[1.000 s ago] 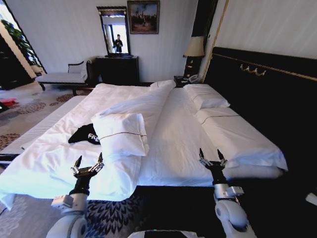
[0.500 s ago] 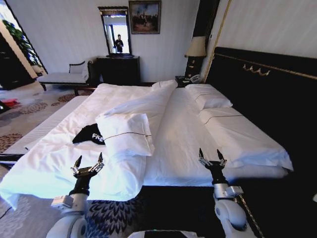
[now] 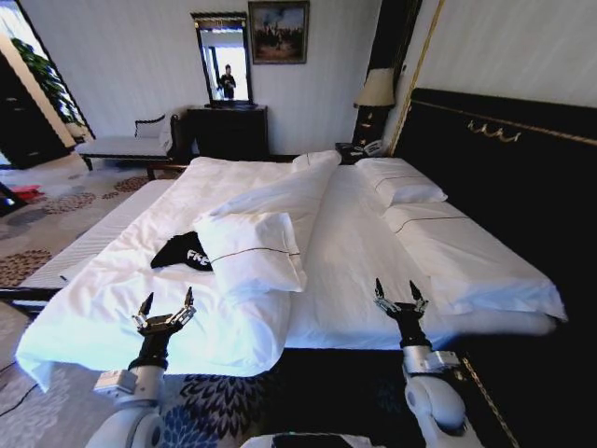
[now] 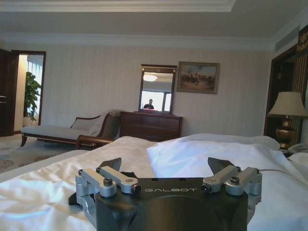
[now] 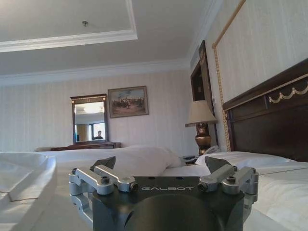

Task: Fold the clothes on the bed.

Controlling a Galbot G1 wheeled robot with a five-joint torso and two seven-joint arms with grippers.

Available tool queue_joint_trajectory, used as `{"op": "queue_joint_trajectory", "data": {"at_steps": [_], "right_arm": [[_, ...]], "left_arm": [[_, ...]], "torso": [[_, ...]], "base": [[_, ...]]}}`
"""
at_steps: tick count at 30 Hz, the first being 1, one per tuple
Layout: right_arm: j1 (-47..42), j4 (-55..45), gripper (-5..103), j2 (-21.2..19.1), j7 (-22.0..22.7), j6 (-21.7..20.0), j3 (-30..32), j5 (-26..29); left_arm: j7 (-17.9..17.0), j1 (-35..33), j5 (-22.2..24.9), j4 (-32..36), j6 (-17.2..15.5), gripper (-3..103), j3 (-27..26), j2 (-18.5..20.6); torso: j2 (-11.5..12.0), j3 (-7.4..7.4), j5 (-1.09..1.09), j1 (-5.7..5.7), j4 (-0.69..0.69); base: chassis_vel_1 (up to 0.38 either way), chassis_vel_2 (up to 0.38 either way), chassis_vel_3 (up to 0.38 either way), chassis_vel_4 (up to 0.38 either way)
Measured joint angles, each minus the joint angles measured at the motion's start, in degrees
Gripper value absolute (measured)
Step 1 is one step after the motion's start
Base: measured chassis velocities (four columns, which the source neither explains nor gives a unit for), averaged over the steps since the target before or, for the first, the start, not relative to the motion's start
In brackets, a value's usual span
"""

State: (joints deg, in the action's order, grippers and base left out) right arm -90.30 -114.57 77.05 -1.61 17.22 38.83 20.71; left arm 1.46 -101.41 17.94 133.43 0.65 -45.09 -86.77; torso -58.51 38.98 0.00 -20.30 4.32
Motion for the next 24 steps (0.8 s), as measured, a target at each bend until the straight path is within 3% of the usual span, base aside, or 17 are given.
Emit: {"op": "queue_joint_trajectory", "data": {"at_steps": [16,24], "right_arm": [[-0.02,0.52,100,0.2,0.02,0.06,0.03,-0.54],[0.19,0.88,100,0.27,0.1,0.11,-0.06,-0.6]], "left_arm": [[0.05,0.06,-0.33,-0.28,0.27,100,0.21,-0.12],[0.08,0.24,-0.34,-0.51,0.34,100,0.19,-0.07]], "torso": [[0.0,0.0,0.01,0.01,0.01],[0.0,0.0,-0.01,0.0,0.0]], "base": [[0.14,0.151,-0.139,-0.148],[0.128,0.274,-0.145,-0.293]]}}
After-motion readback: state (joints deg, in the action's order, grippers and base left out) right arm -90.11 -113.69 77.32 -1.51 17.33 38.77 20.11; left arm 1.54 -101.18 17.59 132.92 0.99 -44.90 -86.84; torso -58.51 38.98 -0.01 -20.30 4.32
